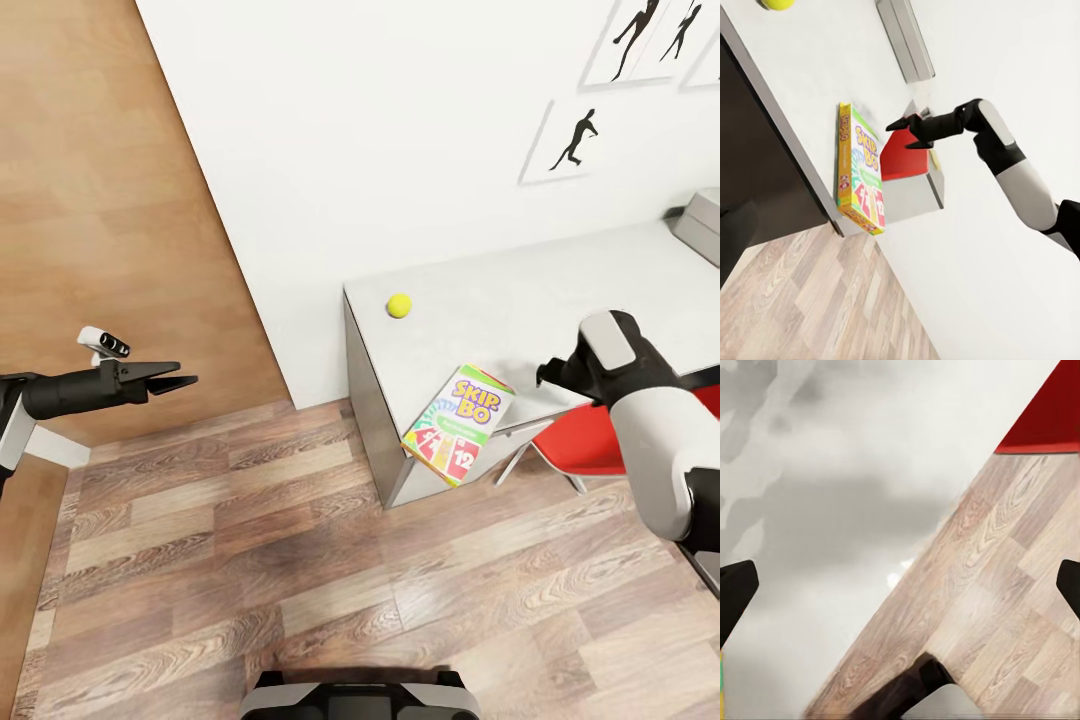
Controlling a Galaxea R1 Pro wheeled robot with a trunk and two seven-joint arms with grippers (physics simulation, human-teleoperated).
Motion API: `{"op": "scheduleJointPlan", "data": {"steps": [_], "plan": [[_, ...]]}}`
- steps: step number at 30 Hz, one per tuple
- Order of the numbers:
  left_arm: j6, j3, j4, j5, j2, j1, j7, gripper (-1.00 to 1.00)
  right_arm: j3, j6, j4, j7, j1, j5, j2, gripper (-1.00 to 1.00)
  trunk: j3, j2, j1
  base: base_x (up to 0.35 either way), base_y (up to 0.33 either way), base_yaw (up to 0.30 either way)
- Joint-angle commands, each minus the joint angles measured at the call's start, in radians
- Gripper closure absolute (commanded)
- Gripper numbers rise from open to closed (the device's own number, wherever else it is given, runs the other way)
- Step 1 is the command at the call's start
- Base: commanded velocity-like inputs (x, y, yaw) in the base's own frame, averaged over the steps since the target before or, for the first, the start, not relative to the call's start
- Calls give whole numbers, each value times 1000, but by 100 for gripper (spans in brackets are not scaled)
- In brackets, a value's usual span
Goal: Put all the toys in the child's room - the three board games (two on the bed and one on the table), the two jigsaw puzzles on the table, and the tennis ball on the table - inside the toy box on the table in the child's room.
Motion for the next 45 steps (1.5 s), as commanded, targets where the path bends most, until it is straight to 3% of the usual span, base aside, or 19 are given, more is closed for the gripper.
{"op": "scheduleJointPlan", "data": {"steps": [1,10,45], "plan": [[11,-1,0,0,0,-1,-4,-100,0,2,13,-8,0,-11,0,-100,-1,-2,1,-25,0,0],[11,0,0,0,1,-1,-4,-100,0,6,62,-1,1,-12,2,-100,-1,-2,1,-23,0,0],[11,-1,0,0,0,-1,-4,-100,0,7,66,1,1,-12,9,-100,-1,-2,1,-21,35,0]]}}
